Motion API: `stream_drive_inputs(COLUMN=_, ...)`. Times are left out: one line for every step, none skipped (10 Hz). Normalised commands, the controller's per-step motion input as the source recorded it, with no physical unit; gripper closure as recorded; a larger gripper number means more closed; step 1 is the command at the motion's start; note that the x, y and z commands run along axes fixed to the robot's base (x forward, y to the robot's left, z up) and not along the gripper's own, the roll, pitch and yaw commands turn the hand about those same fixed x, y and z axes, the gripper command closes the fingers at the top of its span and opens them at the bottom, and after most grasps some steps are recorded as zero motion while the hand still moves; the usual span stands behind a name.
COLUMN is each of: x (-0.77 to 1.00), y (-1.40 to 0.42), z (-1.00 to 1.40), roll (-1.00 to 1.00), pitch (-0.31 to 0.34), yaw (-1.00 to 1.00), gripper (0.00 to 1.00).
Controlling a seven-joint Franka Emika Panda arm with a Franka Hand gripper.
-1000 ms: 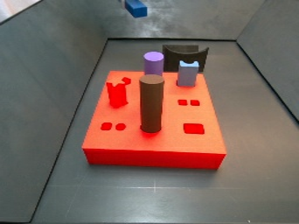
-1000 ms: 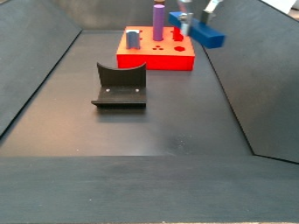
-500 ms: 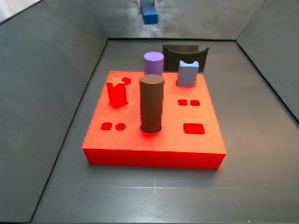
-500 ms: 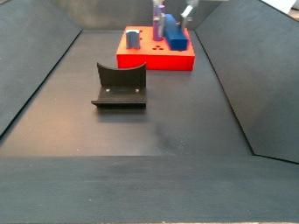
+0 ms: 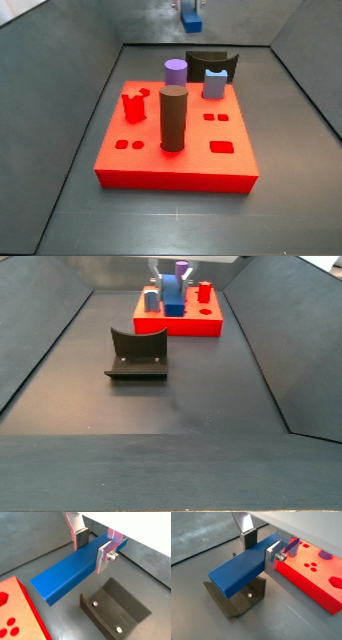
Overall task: Pick up the rectangle object. Move up. Place the rectangle object on the fixture. Regrasp the rectangle object. Move to above the board. Insert the rectangle object.
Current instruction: Place the rectangle object on the fixture.
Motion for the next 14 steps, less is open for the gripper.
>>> stream_drive_inputs(x=0.75, y=-0.01, z=-0.03, roll=0.02, pitch=0.087, yaw=-0.03, gripper=1.0)
stream_drive_inputs(x=0.94, y=0.09, z=0.45, roll=-1.0, pitch=0.031, yaw=-0.15, gripper=1.0)
stream_drive_inputs(x=0.75, y=0.1, z=0.43, roll=-1.0, pitch=0.047, yaw=-0.15, gripper=1.0)
stream_drive_inputs(x=0.61, y=0.1, z=0.27, roll=-1.0, pitch=0.056, yaw=-0.15, gripper=1.0)
stream_drive_inputs(x=0.5, y=0.07, z=0.11, roll=-1.0, pitch=0.056, yaw=-0.15, gripper=1.0)
stream_drive_inputs(x=0.41, y=0.05, z=0.05, roll=-1.0, pitch=0.06, yaw=-0.15, gripper=1.0)
stream_drive_inputs(x=0.32, y=0.05, z=0.05, roll=-1.0, pitch=0.07, yaw=-0.15, gripper=1.0)
stream_drive_inputs(x=0.19, y=0.05, z=0.02, roll=-1.0, pitch=0.079, yaw=-0.16, gripper=1.0)
stream_drive_inputs(x=0.1, y=0.04, z=0.0, roll=-1.0, pitch=0.084, yaw=-0.17, gripper=1.0)
stream_drive_inputs(x=0.04, y=0.04, z=0.0, roll=-1.0, pitch=0.068, yaw=-0.17, gripper=1.0)
stream_drive_inputs(x=0.03, y=0.04, z=0.0, roll=-1.0, pitch=0.048, yaw=-0.19, gripper=1.0)
stream_drive_inputs(x=0.06, y=0.04, z=-0.01, roll=-0.76, pitch=0.03, yaw=-0.16, gripper=1.0)
stream_drive_inputs(x=0.08, y=0.04, z=-0.02, roll=-0.58, pitch=0.024, yaw=-0.14, gripper=1.0)
stream_drive_inputs(x=0.08, y=0.04, z=-0.02, roll=-0.34, pitch=0.017, yaw=-0.11, gripper=1.0)
